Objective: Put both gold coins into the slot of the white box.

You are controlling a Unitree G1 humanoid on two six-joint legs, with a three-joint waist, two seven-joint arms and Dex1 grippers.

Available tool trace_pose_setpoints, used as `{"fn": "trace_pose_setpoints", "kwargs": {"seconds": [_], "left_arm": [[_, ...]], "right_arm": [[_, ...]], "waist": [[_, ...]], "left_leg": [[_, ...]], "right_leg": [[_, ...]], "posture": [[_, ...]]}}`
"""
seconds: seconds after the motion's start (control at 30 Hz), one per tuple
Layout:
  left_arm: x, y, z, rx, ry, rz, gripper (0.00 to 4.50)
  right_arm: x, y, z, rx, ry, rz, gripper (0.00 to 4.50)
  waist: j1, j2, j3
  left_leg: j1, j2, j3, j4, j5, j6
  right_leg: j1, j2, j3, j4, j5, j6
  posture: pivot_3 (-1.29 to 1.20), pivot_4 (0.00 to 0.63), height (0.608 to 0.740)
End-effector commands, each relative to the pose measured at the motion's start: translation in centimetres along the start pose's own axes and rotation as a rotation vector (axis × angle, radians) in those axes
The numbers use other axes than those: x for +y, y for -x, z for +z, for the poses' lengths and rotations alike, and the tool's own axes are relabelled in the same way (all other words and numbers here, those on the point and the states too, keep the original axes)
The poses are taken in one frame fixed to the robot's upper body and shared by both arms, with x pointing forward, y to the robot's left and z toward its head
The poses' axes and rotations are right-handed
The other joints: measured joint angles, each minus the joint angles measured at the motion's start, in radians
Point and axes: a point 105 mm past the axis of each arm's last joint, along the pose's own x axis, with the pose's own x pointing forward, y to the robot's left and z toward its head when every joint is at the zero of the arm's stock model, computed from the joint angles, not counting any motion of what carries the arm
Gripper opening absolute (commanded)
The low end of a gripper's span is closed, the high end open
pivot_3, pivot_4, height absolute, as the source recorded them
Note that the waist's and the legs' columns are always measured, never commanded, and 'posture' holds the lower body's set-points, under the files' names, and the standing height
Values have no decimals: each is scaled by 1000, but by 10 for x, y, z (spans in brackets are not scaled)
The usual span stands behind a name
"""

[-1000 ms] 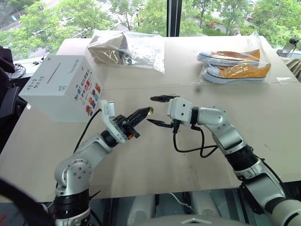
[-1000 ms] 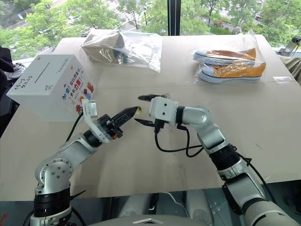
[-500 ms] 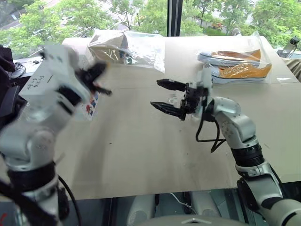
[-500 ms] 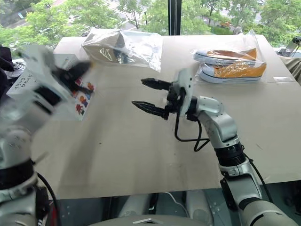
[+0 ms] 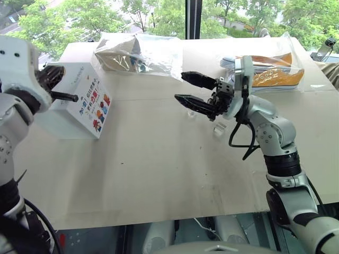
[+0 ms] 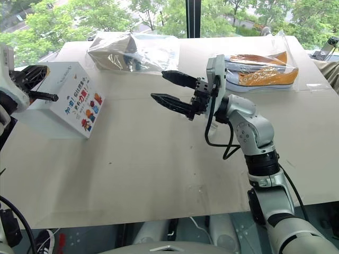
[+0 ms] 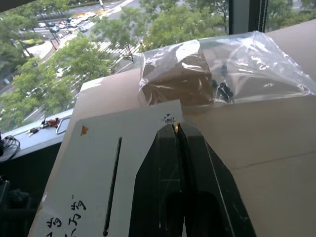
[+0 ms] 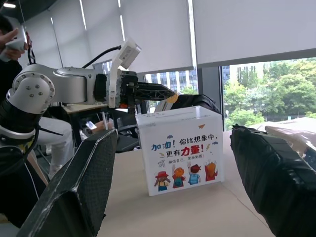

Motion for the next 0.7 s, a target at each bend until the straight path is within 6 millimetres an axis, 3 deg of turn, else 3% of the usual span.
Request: {"fn": "trace_pose_setpoints", "kwargs": {"seconds": [0.03,0.17,0.7], "left_arm": [[17,5,15,-54,-65,71,0],[25,5,14,-45,-81,95,0],[44,5,-23,51,-39,124,0]], "right_arm": [[3,-2,10,-23,55,18,3906],[2,-1,9,-19,60,10,3906],[3,-2,8,-14,66,20,3906]], "waist": [[0,0,0],[0,0,0],[-1,0,0]], "left_leg": [[0,0,0,0,0,0],[0,0,0,0,0,0],[0,0,0,0,0,0]], "right_leg": [[0,0,0,0,0,0],[0,-1,0,0,0,0],[-1,-1,1,1,0,0]], "posture": [[0,150,740],[0,150,740],[0,150,740]]}}
